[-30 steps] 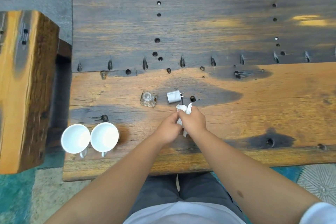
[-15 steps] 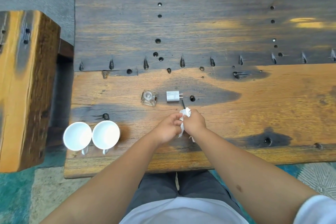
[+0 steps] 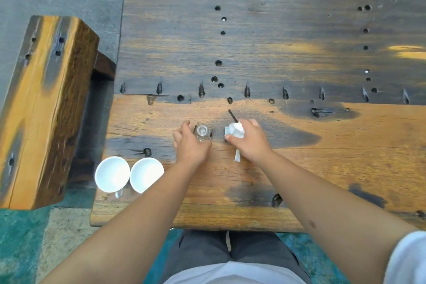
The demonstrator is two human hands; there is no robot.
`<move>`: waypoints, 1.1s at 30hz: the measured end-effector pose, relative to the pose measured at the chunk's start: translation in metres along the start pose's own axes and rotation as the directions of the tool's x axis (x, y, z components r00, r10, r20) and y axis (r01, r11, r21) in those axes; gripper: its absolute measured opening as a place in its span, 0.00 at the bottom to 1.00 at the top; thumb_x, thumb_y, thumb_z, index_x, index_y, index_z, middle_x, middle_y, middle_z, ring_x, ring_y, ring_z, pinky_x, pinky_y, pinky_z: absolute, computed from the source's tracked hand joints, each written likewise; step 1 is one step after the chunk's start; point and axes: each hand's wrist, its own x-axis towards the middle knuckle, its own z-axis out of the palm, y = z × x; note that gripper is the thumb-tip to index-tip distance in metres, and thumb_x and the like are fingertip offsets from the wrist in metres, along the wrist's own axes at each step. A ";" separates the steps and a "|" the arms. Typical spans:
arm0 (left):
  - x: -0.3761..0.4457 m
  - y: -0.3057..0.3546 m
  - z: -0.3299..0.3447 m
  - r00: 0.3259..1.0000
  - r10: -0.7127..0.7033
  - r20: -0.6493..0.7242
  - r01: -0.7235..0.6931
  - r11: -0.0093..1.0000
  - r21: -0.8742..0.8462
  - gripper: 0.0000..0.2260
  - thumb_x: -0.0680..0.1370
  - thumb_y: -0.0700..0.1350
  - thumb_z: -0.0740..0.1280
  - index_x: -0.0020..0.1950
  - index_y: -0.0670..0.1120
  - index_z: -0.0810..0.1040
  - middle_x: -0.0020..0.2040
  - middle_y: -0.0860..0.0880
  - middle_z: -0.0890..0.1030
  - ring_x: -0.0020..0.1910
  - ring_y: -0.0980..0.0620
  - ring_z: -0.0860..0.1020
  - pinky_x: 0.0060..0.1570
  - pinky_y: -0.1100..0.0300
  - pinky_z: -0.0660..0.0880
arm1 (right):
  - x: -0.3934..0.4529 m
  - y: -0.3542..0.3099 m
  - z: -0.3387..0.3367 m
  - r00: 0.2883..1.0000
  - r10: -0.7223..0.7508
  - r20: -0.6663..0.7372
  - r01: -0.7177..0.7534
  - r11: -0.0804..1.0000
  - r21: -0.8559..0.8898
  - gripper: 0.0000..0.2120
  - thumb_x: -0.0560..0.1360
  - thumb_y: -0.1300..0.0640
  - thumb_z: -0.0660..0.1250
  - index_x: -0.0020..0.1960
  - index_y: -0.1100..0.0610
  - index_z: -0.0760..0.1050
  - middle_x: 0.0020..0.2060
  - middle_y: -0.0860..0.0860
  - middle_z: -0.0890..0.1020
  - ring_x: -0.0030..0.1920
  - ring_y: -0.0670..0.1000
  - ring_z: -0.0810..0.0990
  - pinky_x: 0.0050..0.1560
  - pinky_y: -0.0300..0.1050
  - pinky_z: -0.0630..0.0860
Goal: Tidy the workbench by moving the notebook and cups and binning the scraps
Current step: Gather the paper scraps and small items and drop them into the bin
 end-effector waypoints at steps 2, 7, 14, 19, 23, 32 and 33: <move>0.009 -0.004 0.004 0.998 0.032 0.058 -0.033 0.999 0.024 0.38 0.70 0.50 0.75 0.75 0.53 0.59 0.70 0.45 0.63 0.69 0.42 0.64 0.67 0.51 0.63 | 0.011 -0.002 0.001 0.997 -0.070 0.040 0.076 0.986 -0.146 0.34 0.68 0.39 0.72 0.70 0.50 0.67 0.60 0.48 0.68 0.54 0.53 0.74 0.48 0.48 0.71; 0.016 -0.010 0.013 0.995 0.094 0.027 -0.096 0.992 0.085 0.34 0.69 0.52 0.76 0.72 0.56 0.64 0.68 0.47 0.68 0.65 0.44 0.66 0.61 0.54 0.65 | 0.023 0.006 0.012 0.989 -0.090 0.118 0.139 0.843 -0.519 0.30 0.69 0.39 0.72 0.65 0.46 0.65 0.63 0.49 0.69 0.51 0.60 0.80 0.42 0.49 0.71; 0.017 -0.007 0.009 0.989 0.148 0.012 -0.148 0.986 0.070 0.28 0.71 0.52 0.74 0.69 0.55 0.69 0.64 0.47 0.73 0.62 0.45 0.74 0.58 0.53 0.73 | 0.017 0.006 0.014 0.994 -0.101 0.048 0.110 0.802 -0.587 0.22 0.71 0.38 0.66 0.58 0.49 0.70 0.57 0.50 0.77 0.52 0.59 0.80 0.40 0.48 0.68; -0.007 -0.006 0.005 0.968 0.244 0.061 -0.245 0.969 0.007 0.26 0.70 0.50 0.74 0.67 0.54 0.72 0.62 0.48 0.73 0.53 0.52 0.74 0.53 0.57 0.71 | -0.006 0.011 0.003 0.997 -0.025 -0.072 -0.008 0.907 -0.421 0.21 0.69 0.32 0.66 0.49 0.47 0.68 0.52 0.48 0.80 0.52 0.57 0.79 0.39 0.48 0.70; -0.041 -0.011 0.000 0.944 0.321 0.075 -0.318 0.947 -0.052 0.26 0.70 0.49 0.75 0.67 0.55 0.72 0.59 0.50 0.72 0.50 0.57 0.71 0.50 0.63 0.66 | -0.030 0.016 -0.006 0.990 -0.103 -0.091 0.055 0.903 -0.426 0.20 0.69 0.33 0.67 0.45 0.47 0.65 0.47 0.49 0.80 0.49 0.56 0.79 0.37 0.48 0.71; -0.143 -0.048 -0.018 0.965 0.256 -0.062 -0.263 0.946 -0.191 0.27 0.70 0.45 0.76 0.68 0.52 0.74 0.59 0.50 0.74 0.59 0.53 0.74 0.60 0.60 0.71 | -0.081 0.018 -0.021 0.959 -0.275 0.068 0.272 0.831 -0.485 0.20 0.70 0.34 0.66 0.48 0.49 0.69 0.46 0.49 0.80 0.46 0.54 0.79 0.33 0.47 0.72; -0.155 -0.057 -0.020 0.972 0.220 -0.086 -0.234 0.947 -0.219 0.28 0.70 0.45 0.76 0.69 0.52 0.74 0.59 0.50 0.73 0.59 0.53 0.74 0.62 0.59 0.71 | -0.087 0.016 -0.020 0.951 -0.293 0.100 0.303 0.817 -0.491 0.21 0.70 0.33 0.65 0.51 0.49 0.71 0.46 0.48 0.79 0.45 0.53 0.78 0.33 0.46 0.72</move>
